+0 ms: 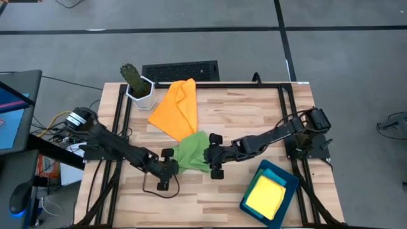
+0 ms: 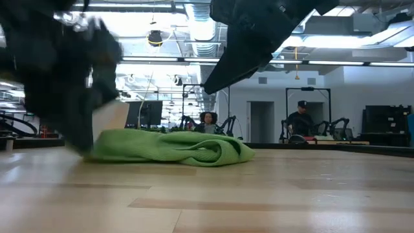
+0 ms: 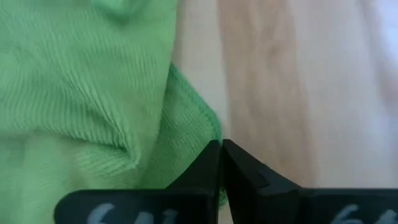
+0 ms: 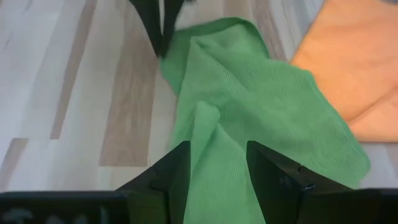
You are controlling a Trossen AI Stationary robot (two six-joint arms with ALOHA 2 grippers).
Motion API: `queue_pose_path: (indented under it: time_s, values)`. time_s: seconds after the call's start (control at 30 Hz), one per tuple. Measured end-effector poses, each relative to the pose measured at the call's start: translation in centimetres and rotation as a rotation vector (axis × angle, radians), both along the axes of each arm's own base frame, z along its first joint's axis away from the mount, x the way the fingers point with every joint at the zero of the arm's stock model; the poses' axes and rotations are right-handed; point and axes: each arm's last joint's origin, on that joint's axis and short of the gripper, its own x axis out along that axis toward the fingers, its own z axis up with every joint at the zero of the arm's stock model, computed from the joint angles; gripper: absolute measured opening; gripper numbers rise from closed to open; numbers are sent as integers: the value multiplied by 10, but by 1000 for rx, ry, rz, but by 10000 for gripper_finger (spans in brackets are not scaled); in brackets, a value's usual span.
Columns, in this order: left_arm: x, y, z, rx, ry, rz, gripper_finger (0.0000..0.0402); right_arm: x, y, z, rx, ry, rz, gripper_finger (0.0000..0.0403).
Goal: Fold microfiber towels
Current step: Fold the green microfiber towel
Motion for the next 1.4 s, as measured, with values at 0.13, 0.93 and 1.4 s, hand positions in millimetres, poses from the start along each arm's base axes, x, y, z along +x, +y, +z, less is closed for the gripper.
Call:
queue_pose_path:
  time_s: [0.13, 0.93, 1.4]
  values:
    - [3, -8, 56, 13, -18, 9, 2, -2, 7, 0, 2, -2, 20, 182]
    - [-55, 0, 272, 106, -189, 10, 0, 0, 35, 12, 5, -163, 128, 182]
    - [-60, 30, 333, 188, -364, -5, 0, 27, 10, 50, -87, -585, 179, 182]
